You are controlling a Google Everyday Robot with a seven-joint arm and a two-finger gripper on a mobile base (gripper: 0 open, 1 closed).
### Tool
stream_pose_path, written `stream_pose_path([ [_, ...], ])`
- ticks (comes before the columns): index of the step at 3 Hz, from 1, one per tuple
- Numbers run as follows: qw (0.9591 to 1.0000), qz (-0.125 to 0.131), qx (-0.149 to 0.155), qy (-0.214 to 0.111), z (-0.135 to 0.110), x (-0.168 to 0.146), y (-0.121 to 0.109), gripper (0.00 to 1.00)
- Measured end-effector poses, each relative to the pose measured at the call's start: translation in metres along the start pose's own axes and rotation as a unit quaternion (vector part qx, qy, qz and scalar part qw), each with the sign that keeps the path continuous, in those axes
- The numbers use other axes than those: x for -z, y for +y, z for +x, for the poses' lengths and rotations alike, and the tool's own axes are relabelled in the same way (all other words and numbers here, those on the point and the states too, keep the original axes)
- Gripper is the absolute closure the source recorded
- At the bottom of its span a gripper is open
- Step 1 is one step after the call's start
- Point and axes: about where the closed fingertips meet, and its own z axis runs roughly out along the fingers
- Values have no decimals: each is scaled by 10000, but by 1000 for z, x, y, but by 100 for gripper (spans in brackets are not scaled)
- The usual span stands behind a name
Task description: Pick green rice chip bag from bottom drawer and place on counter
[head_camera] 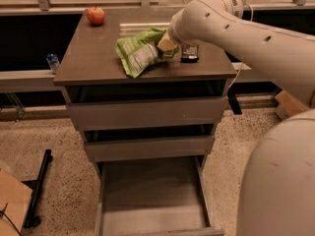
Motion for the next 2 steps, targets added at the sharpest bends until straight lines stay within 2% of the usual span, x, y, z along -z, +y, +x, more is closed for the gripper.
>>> stream_pose_path([
  [1,9959,145,-891,-29,2,-19,-21,100],
  [2,9951,149,-978,-43,0,-19,-21,82],
])
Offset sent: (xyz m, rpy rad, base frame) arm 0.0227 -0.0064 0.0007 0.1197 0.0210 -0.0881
